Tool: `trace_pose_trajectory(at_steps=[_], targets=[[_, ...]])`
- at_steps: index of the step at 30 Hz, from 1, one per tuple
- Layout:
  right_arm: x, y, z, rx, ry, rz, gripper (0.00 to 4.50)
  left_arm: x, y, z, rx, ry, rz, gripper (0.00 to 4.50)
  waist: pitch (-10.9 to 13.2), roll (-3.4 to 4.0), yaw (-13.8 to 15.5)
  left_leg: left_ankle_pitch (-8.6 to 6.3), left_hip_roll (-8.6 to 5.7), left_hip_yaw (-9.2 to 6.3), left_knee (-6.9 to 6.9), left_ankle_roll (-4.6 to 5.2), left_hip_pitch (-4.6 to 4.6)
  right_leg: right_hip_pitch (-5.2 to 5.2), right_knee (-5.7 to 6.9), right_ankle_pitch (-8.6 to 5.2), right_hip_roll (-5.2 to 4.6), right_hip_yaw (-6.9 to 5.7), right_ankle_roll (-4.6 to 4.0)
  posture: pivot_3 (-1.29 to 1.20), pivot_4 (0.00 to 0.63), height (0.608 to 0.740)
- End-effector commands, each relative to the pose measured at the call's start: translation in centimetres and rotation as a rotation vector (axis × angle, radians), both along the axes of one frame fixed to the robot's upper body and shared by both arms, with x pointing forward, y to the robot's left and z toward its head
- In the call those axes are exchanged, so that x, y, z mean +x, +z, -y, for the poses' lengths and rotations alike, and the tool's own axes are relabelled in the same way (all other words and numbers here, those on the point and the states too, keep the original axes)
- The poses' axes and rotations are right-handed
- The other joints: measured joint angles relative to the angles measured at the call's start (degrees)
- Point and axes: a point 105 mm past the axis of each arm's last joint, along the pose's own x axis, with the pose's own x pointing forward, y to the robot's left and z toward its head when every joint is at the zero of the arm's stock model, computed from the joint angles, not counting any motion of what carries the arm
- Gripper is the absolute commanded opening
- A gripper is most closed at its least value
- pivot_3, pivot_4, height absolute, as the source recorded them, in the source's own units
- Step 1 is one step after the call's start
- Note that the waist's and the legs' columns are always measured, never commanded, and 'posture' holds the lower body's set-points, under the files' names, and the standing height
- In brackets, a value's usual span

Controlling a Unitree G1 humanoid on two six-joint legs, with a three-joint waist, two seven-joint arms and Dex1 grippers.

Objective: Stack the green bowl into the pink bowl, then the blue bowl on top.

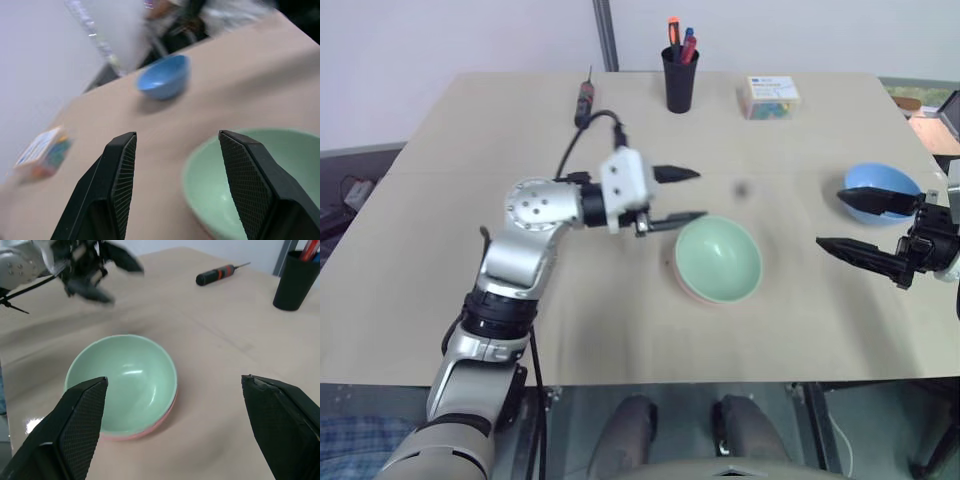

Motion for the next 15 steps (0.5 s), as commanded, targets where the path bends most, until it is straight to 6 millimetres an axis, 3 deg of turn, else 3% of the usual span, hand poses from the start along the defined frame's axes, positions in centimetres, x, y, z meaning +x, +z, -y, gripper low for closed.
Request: trace_pose_trajectory(at_steps=[1,10,15], targets=[[1.0,0.9,0.6,-0.04,-0.038,0.054,4.5,0.1,1.3,-1.8,-0.122,0.07,-0.075,2.76,0.0,0.0,0.0,0.0,0.0,-0.01,0.0,0.0,0.0,0.01,0.0,0.0,0.0,-0.01,0.0,0.0,0.15,0.74],[6.5,-0.4,4.4,-0.221,-0.28,0.114,4.5,-4.2,1.5,-4.6,-0.205,-0.114,-0.219,2.76,0.0,0.04,0.0,0.14,0.04,0.03,-0.04,-0.24,0.01,-0.05,-0.01,0.0,-0.01,0.03,-0.01,0.0,0.15,0.74],[8.7,-1.7,5.8,-0.28,-0.33,0.071,4.5,-4.6,1.2,-5.8,-0.176,-0.114,-0.205,2.76,0.1,0.08,0.0,0.14,0.04,0.08,-0.04,-0.25,0.0,-0.05,-0.04,0.0,-0.04,0.06,-0.01,0.0,0.15,0.74]])
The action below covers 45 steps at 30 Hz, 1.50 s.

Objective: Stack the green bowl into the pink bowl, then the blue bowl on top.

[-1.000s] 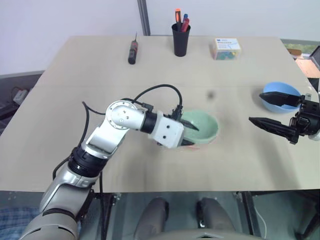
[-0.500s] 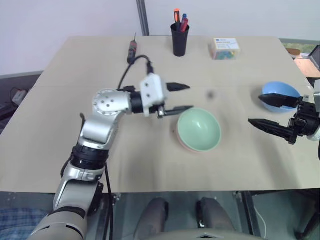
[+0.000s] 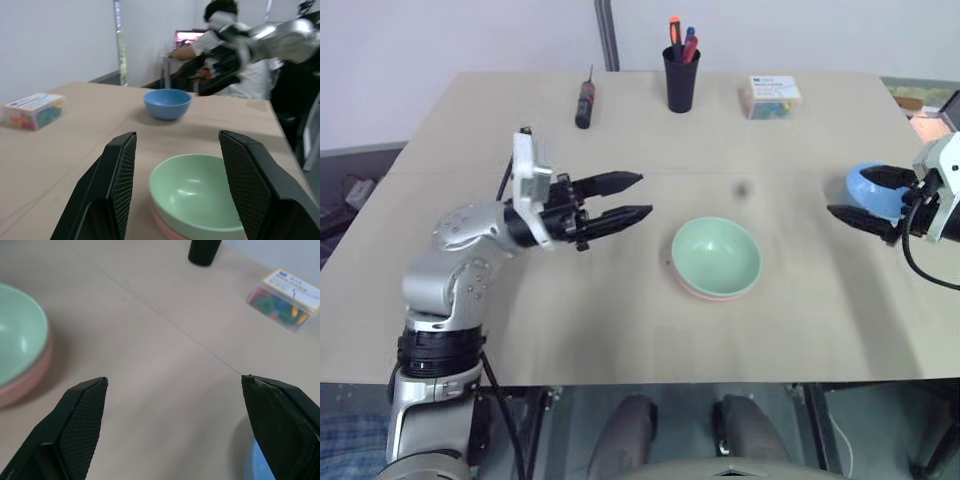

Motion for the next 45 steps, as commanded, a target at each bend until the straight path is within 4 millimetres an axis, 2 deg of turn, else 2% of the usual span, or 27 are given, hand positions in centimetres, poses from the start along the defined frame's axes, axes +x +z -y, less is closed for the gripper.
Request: trace_pose_trajectory(at_steps=[1,5,9,14,17,20,22,26,27,31,35,41,43,45], targets=[[2.0,-0.1,1.4,-0.068,-0.044,0.008,4.5,-0.9,1.0,-1.1,0.012,-0.017,0.067,2.76,0.0,0.05,0.0,0.0,-0.01,0.01,0.0,0.0,0.01,0.0,0.0,0.0,-0.01,0.0,0.0,0.0,0.15,0.74],[3.4,-1.4,2.6,-0.111,-0.084,-0.038,4.5,-0.8,1.3,-2.0,0.005,0.005,0.101,2.76,0.0,0.07,-0.1,0.0,0.0,0.01,-0.03,0.0,0.0,-0.03,-0.01,0.0,0.0,0.0,0.0,0.0,0.15,0.74],[4.9,-3.3,5.0,-0.166,-0.187,-0.099,4.5,-1.0,1.2,-2.4,0.005,0.009,0.104,2.76,0.1,0.08,-0.2,0.0,0.0,0.04,-0.05,0.0,-0.02,-0.05,-0.03,0.0,-0.01,0.03,0.0,0.0,0.15,0.74],[6.6,-4.9,6.0,-0.171,-0.249,-0.149,4.5,-0.9,1.1,-2.8,-0.008,0.036,0.13,2.76,0.1,0.09,-0.8,0.01,0.0,0.08,-0.09,-0.01,-0.06,-0.12,-0.05,0.0,-0.02,0.06,0.0,0.0,0.15,0.74],[7.1,-5.5,6.0,-0.188,-0.25,-0.169,3.64,-0.8,1.0,-2.8,-0.012,0.041,0.145,2.81,0.1,0.1,-1.3,0.01,-0.01,0.1,-0.09,-0.02,-0.04,-0.12,-0.03,0.0,-0.02,0.07,0.0,0.0,0.15,0.74],[7.5,-5.6,5.9,-0.192,-0.246,-0.17,2.44,-0.9,1.1,-2.7,-0.016,0.039,0.152,2.81,0.1,0.1,-1.5,0.01,0.0,0.12,-0.12,-0.02,-0.05,-0.14,-0.05,0.0,-0.02,0.1,0.0,0.0,0.15,0.74],[7.6,-5.7,5.8,-0.193,-0.239,-0.177,1.82,-1.0,1.2,-2.7,-0.019,0.04,0.155,2.81,0.1,0.11,-1.5,0.01,0.0,0.13,-0.13,-0.02,-0.05,-0.15,-0.05,0.0,-0.02,0.11,0.0,0.0,0.15,0.74],[7.5,-6.0,5.9,-0.199,-0.231,-0.182,0.18,-1.1,1.1,-2.9,-0.016,0.048,0.154,2.81,0.1,0.11,-1.5,0.01,0.0,0.14,-0.14,-0.02,-0.04,-0.16,-0.04,0.0,-0.02,0.12,0.0,0.0,0.15,0.74],[7.4,-6.1,6.0,-0.2,-0.23,-0.181,0.06,-1.1,1.0,-3.0,-0.015,0.049,0.153,2.81,0.1,0.1,-1.5,0.01,0.0,0.15,-0.14,-0.02,-0.03,-0.15,-0.03,0.0,-0.02,0.13,0.0,0.0,0.15,0.74],[7.4,-6.1,5.9,-0.211,-0.214,-0.179,0.06,-1.0,0.8,-3.0,-0.013,0.052,0.149,2.81,0.1,0.12,-1.5,0.01,0.01,0.15,-0.14,-0.02,-0.01,-0.14,0.0,0.0,0.0,0.14,0.0,0.0,0.15,0.74],[7.2,-5.4,4.8,-0.276,-0.123,-0.138,0.06,-1.0,0.6,-3.1,-0.009,0.053,0.146,2.81,0.1,0.12,-1.6,0.01,0.01,0.15,-0.13,-0.02,-0.01,-0.14,0.0,0.0,0.0,0.15,0.0,0.0,0.15,0.74],[6.0,-0.6,-0.5,-0.311,0.125,0.018,0.06,-0.6,0.0,-3.6,0.018,0.076,0.14,2.81,0.2,0.37,-1.7,0.01,0.03,0.2,-0.14,-0.02,-0.02,-0.22,0.05,0.0,0.0,0.2,0.0,0.0,0.15,0.74],[5.0,0.8,-2.4,-0.287,0.193,0.043,0.06,-0.5,-0.4,-3.8,0.031,0.086,0.124,2.81,0.2,0.38,-1.6,0.01,0.04,0.18,-0.15,-0.02,-0.04,-0.26,0.08,0.0,0.01,0.19,0.0,0.0,0.15,0.74],[3.2,1.6,-5.2,-0.292,0.326,0.069,0.06,-0.3,-0.8,-4.1,0.044,0.098,0.111,2.81,0.2,0.38,-1.5,0.0,0.07,0.13,-0.15,-0.02,-0.1,-0.3,0.06,0.0,0.01,0.15,0.0,0.0,0.15,0.74]])
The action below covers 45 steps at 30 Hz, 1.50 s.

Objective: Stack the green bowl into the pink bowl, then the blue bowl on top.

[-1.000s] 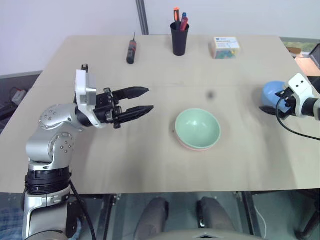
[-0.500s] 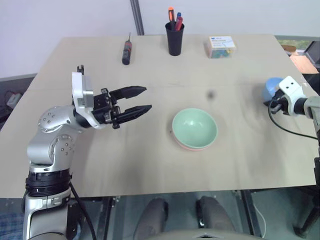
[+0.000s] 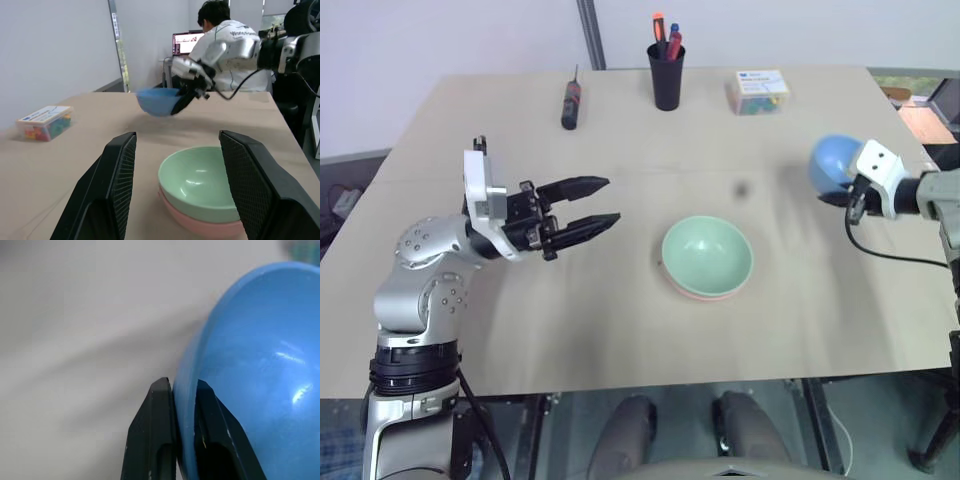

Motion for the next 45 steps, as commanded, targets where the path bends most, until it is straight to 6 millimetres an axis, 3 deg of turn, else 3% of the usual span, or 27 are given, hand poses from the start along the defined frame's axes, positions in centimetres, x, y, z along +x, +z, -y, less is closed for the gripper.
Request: trace_pose_trajectory(at_steps=[1,6,11,21,24,25,26,28,32,37,40,45], targets=[[-3.1,3.2,-4.0,0.014,0.204,0.067,0.06,0.1,0.0,-0.8,0.033,0.035,0.016,2.81,0.0,0.0,0.2,0.0,0.01,-0.03,0.0,0.0,-0.04,-0.03,-0.01,0.0,-0.01,-0.02,0.0,0.0,0.15,0.74],[-7.3,4.3,-9.2,0.037,0.422,0.047,0.06,0.4,-0.2,-1.1,0.048,0.043,0.007,2.81,0.0,0.0,0.3,0.01,-0.06,-0.17,0.23,-0.01,-0.72,-0.57,0.08,0.0,-0.22,-0.15,0.0,0.0,0.15,0.74],[-11.0,4.8,-13.0,0.066,0.61,0.029,0.06,0.5,-0.2,-1.0,0.052,0.037,0.012,2.81,0.0,0.0,0.3,0.01,-0.08,-0.21,0.19,-0.01,-0.73,-0.57,0.05,0.0,-0.29,-0.19,0.0,0.0,0.15,0.74],[-12.9,4.1,-15.0,0.033,0.684,0.007,0.06,0.8,-0.4,-0.8,0.053,0.036,0.012,2.81,0.0,-0.03,0.2,0.01,-0.13,-0.23,0.2,-0.01,-0.72,-0.58,0.06,0.0,-0.29,-0.21,0.0,0.0,0.15,0.74],[-13.2,3.9,-15.0,0.019,0.698,-0.011,0.06,1.0,-0.5,-0.9,0.052,0.054,0.018,2.81,0.0,-0.03,0.2,0.01,-0.13,-0.23,0.2,-0.01,-0.73,-0.58,0.06,0.0,-0.28,-0.21,0.0,0.0,0.15,0.74],[-13.3,3.8,-15.0,0.018,0.7,-0.022,0.78,1.1,-0.5,-0.8,0.053,0.054,0.019,2.81,0.0,-0.03,0.2,0.01,-0.13,-0.23,0.2,-0.01,-0.72,-0.58,0.05,0.0,-0.28,-0.21,0.0,0.0,0.15,0.74],[-13.4,3.7,-14.9,0.014,0.702,-0.029,0.97,1.1,-0.5,-0.8,0.054,0.055,0.019,2.81,0.0,-0.03,0.2,0.01,-0.14,-0.23,0.2,-0.01,-0.72,-0.57,0.06,0.0,-0.27,-0.21,0.0,0.0,0.15,0.74],[-13.4,3.6,-14.9,0.01,0.704,-0.034,1.87,1.2,-0.6,-0.8,0.06,0.057,0.018,2.81,0.0,-0.03,0.2,0.01,-0.14,-0.23,0.2,-0.01,-0.73,-0.57,0.06,0.0,-0.27,-0.22,0.0,0.0,0.15,0.74],[-13.0,3.6,-15.1,0.015,0.68,-0.008,3.2,1.2,-0.6,-0.9,0.065,0.056,0.017,2.81,0.0,-0.03,0.2,0.01,-0.14,-0.23,0.2,-0.01,-0.72,-0.58,0.06,0.0,-0.27,-0.22,0.0,0.0,0.15,0.74],[-12.8,3.6,-14.1,0.064,0.63,-0.028,3.2,1.4,-0.8,-1.0,0.067,0.072,-0.009,2.81,0.0,-0.03,0.2,0.01,-0.14,-0.23,0.2,-0.01,-0.72,-0.58,0.06,0.0,-0.27,-0.22,0.0,0.0,0.15,0.74],[-11.4,3.8,-12.3,0.129,0.509,-0.012,3.2,2.2,-1.2,-1.6,0.085,0.162,-0.027,2.81,0.0,-0.08,0.3,0.01,-0.15,-0.26,0.21,-0.01,-0.73,-0.56,0.06,0.0,-0.28,-0.24,0.0,0.0,0.15,0.74],[-11.0,1.3,-7.1,0.257,0.331,-0.123,3.2,2.2,-2.3,-2.1,0.074,0.25,-0.07,2.81,-0.1,-0.14,0.6,0.0,-0.23,-0.29,0.19,0.01,-0.73,-0.53,0.04,0.0,-0.25,-0.27,0.0,0.0,0.15,0.74]])
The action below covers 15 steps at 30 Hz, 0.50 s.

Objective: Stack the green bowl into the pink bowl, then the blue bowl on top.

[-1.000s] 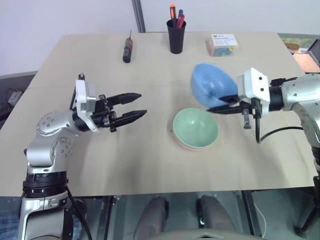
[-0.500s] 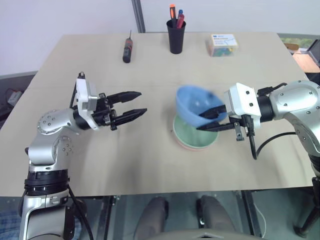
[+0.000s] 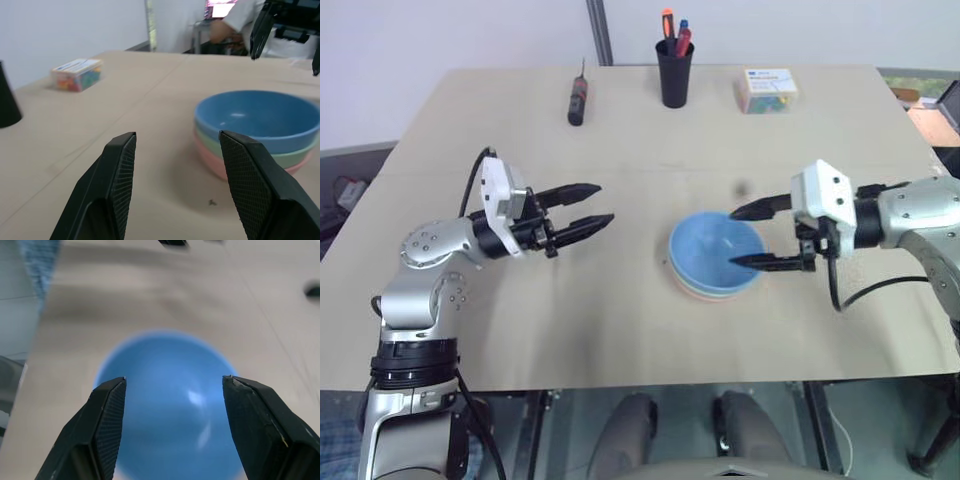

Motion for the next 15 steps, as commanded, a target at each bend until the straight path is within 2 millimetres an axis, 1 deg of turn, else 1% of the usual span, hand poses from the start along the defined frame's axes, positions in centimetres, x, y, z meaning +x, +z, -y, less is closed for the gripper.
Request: trace_pose_trajectory(at_steps=[1,4,5,9,11,13,15], targets=[[0.5,0.1,3.7,0.12,-0.143,-0.02,3.2,-0.1,-0.2,-0.9,0.003,0.09,0.014,2.81,0.0,0.0,-0.2,0.0,0.01,0.06,-0.02,0.0,-0.01,-0.02,0.0,0.0,0.0,0.04,0.0,0.0,0.15,0.74],[0.8,0.0,6.7,0.152,-0.252,-0.027,3.2,-0.7,-1.0,-1.0,-0.018,0.117,-0.006,2.81,0.0,0.0,-0.4,0.0,0.05,0.12,-0.01,0.0,0.03,-0.03,0.05,0.0,-0.04,0.1,0.0,0.0,0.15,0.74],[0.8,-0.1,7.2,0.155,-0.269,-0.027,3.2,-0.8,-1.2,-1.0,-0.021,0.119,-0.008,2.81,0.0,0.0,-0.4,0.0,0.05,0.14,-0.01,0.01,0.05,-0.02,0.06,0.0,-0.04,0.12,0.0,0.0,0.15,0.74],[0.2,0.3,10.8,0.191,-0.349,0.013,3.2,-1.7,-1.8,-1.0,-0.018,0.153,-0.016,2.81,0.0,-0.01,-0.2,-0.01,0.1,0.12,0.0,0.02,0.09,0.0,0.1,0.0,-0.03,0.1,0.0,0.0,0.15,0.74],[-0.8,-0.5,11.8,0.186,-0.349,-0.01,3.2,-1.9,-2.0,-1.4,-0.021,0.174,-0.028,2.81,0.0,-0.01,0.0,-0.01,0.1,0.14,-0.01,0.03,0.12,0.04,0.1,0.0,-0.02,0.11,0.0,0.0,0.15,0.74],[-1.7,-1.4,12.0,0.183,-0.328,-0.017,3.2,-2.3,-2.4,-1.6,-0.019,0.182,-0.043,2.81,0.0,-0.01,0.1,-0.02,0.1,0.14,-0.01,0.04,0.12,0.07,0.06,0.0,-0.02,0.1,0.0,0.0,0.15,0.74],[-2.6,-2.8,12.1,0.17,-0.306,-0.038,3.2,-2.9,-3.0,-1.6,-0.015,0.179,-0.053,2.81,0.0,-0.01,0.0,-0.03,0.1,0.17,-0.01,0.05,0.12,0.07,0.05,0.0,-0.02,0.13,0.0,0.0,0.15,0.74]])
